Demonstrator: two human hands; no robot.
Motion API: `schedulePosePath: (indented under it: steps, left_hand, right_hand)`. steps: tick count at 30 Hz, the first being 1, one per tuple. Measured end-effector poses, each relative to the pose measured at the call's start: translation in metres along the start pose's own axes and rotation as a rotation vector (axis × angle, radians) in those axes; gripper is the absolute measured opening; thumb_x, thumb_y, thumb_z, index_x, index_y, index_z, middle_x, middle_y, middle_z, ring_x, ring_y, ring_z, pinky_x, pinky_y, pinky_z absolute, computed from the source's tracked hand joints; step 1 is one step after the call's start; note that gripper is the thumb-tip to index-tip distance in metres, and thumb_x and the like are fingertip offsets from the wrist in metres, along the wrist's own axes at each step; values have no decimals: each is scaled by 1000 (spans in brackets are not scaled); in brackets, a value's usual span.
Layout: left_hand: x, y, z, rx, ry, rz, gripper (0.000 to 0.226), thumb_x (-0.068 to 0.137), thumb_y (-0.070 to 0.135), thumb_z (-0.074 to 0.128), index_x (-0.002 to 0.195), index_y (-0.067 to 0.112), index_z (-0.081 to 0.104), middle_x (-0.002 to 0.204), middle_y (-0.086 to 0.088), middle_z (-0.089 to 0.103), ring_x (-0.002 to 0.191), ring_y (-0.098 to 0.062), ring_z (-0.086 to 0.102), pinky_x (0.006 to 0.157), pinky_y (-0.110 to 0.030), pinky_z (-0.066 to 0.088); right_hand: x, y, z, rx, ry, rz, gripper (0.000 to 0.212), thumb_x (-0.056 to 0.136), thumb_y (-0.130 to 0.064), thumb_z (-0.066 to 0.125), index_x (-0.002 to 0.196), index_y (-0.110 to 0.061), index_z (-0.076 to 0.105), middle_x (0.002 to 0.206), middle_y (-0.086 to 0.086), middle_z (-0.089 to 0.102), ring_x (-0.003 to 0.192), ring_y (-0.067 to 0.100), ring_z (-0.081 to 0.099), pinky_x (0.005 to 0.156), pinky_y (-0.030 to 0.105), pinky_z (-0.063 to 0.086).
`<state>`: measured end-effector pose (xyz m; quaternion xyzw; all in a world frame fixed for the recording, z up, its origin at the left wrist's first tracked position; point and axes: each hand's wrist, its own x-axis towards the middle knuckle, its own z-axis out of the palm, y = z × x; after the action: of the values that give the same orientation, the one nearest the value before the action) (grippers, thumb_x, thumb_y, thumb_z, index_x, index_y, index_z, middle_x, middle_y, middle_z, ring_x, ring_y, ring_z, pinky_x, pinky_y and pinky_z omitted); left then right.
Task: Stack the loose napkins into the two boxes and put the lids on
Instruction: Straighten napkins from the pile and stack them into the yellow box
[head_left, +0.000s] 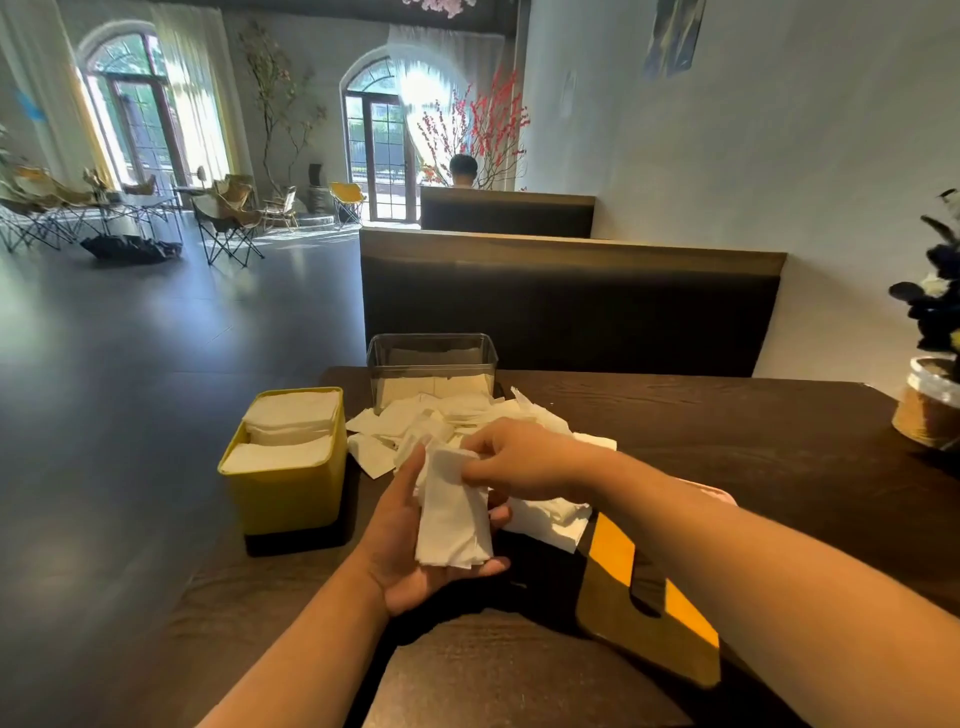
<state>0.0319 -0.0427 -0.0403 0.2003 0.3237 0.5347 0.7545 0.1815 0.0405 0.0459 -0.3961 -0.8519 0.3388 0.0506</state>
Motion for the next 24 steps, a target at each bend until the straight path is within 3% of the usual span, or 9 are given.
schedulePosePath:
  steps: [3, 5, 7, 10, 13, 15, 18, 21, 24]
  left_hand:
    - [-2, 3, -4, -7, 3, 6, 56, 92, 62, 60, 127, 21, 76, 130, -14, 71, 112, -33, 71, 96, -68, 52]
    - [-3, 3, -5, 13, 16, -12, 44, 93, 43, 66, 129, 17, 74, 130, -15, 68, 113, -32, 69, 104, -72, 46]
    - [-3, 3, -5, 9, -2, -40, 40, 95, 30, 65, 131, 13, 73, 128, -17, 67, 112, -31, 67, 111, -74, 38]
    - [1, 5, -6, -108, 48, -57, 46, 94, 23, 62, 136, 4, 64, 119, -16, 73, 109, -30, 69, 115, -72, 35]
    - [8, 7, -6, -185, 122, -20, 46, 90, 21, 61, 133, 2, 61, 117, -17, 76, 111, -30, 70, 116, -65, 38]
    - [10, 7, -4, -196, 163, 34, 36, 91, 19, 60, 123, 3, 63, 114, -18, 77, 112, -30, 69, 117, -60, 40]
    - [13, 8, 0, -203, 208, 61, 23, 100, 18, 55, 119, 6, 60, 118, -20, 76, 114, -32, 69, 112, -56, 45]
    - [16, 7, -3, -183, 224, 54, 28, 100, 19, 55, 125, 8, 57, 119, -18, 76, 115, -31, 69, 102, -54, 51]
    - [17, 5, -4, -159, 237, 50, 26, 100, 19, 55, 124, 10, 56, 117, -18, 77, 112, -31, 70, 96, -52, 53]
  right_hand:
    - [7, 10, 14, -206, 157, -47, 33, 95, -33, 67, 126, -23, 63, 120, 1, 62, 107, 21, 61, 90, 35, 55]
    - [6, 16, 14, -68, 152, -61, 48, 95, -32, 68, 139, -33, 51, 129, -4, 58, 114, 14, 59, 93, 29, 54]
    - [4, 22, 12, 43, 145, -63, 48, 98, -29, 67, 142, -34, 48, 129, -5, 60, 112, 11, 61, 86, 21, 53]
    - [-1, 34, 1, 64, 336, -45, 34, 101, -31, 66, 133, -31, 56, 118, -9, 63, 101, 6, 63, 77, 18, 52]
    - [-11, 56, -15, -117, 453, 38, 15, 98, -35, 68, 112, -30, 64, 105, -11, 61, 93, 6, 61, 77, 23, 54]
    - [-18, 73, -21, -257, 441, 125, 13, 97, -40, 68, 105, -30, 65, 104, -10, 60, 92, 7, 60, 81, 29, 57]
    - [-27, 92, -20, -351, 371, 210, 25, 96, -42, 67, 117, -29, 65, 115, -7, 59, 100, 10, 60, 86, 31, 59]
    - [-31, 101, -13, -455, 356, 174, 46, 92, -49, 67, 133, -30, 57, 131, -5, 53, 116, 15, 55, 95, 35, 55]
    - [-32, 101, -4, -504, 355, 146, 52, 90, -60, 65, 133, -31, 57, 135, -7, 51, 119, 15, 52, 97, 34, 51]
